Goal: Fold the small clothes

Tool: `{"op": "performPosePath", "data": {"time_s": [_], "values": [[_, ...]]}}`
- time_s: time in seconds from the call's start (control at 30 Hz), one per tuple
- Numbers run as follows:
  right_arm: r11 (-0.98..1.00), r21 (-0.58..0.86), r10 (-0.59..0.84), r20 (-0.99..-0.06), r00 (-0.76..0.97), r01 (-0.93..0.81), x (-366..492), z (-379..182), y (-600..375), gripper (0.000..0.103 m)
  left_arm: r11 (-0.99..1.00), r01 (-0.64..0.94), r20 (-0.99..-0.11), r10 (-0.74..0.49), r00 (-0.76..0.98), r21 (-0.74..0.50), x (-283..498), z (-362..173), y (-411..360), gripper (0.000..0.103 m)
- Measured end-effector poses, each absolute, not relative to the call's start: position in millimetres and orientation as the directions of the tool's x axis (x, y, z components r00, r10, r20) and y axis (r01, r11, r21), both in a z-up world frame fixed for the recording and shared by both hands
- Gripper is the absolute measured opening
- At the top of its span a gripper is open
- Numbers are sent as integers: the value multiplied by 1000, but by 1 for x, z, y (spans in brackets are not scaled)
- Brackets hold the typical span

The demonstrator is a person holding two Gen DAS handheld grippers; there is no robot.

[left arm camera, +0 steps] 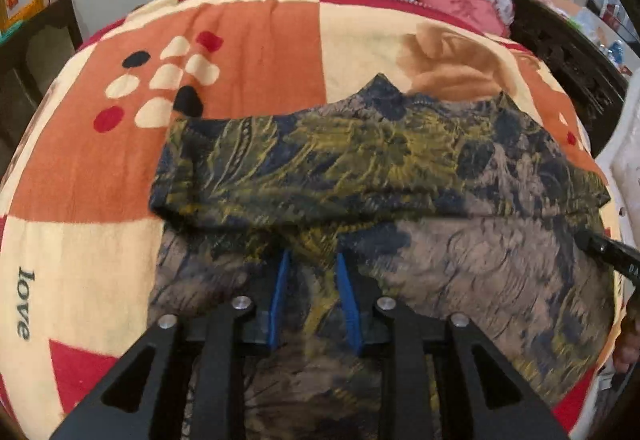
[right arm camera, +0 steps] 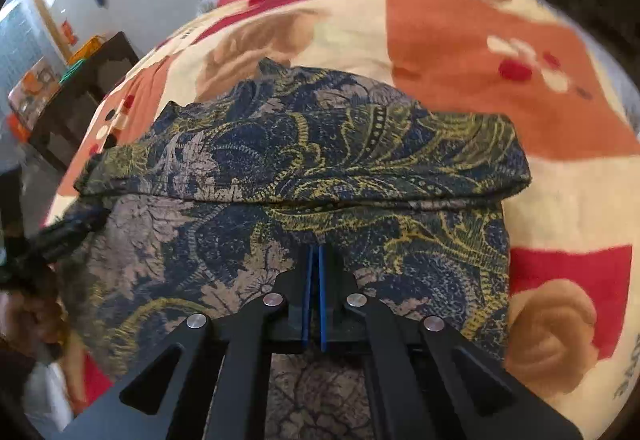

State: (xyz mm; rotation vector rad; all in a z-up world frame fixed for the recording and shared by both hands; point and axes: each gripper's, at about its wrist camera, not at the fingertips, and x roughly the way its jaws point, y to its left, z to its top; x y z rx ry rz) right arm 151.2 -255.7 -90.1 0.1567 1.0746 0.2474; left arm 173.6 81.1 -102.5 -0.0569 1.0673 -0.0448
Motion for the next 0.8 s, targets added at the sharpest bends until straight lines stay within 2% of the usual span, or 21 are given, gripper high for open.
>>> {"op": "performPosePath", "data": {"time_s": [0.17,0.3,0.53,0.7,0.8], "values": [[969,221,246,-848,469,-109,181,-94,-247,4,998,30,-858,-56,511,-47,216,-96,66,31],[962,254,265,-795,546,-96,207,-86,-251,4,995,-2,-813,-80,577,-99,247,-84,75,32],[979,202,177,-764,620,-30,258,-75,-269,4,988,-129,-801,10,599,-83,293,-75,101,32],[971,238,151,-701,697,29,231,-44,-285,5,991,-20,-740,-88,667,-135,253,-61,80,37],[958,286,216,-666,714,-23,203,-32,-274,14,985,88,-733,-167,660,-145,231,-67,49,43]]}}
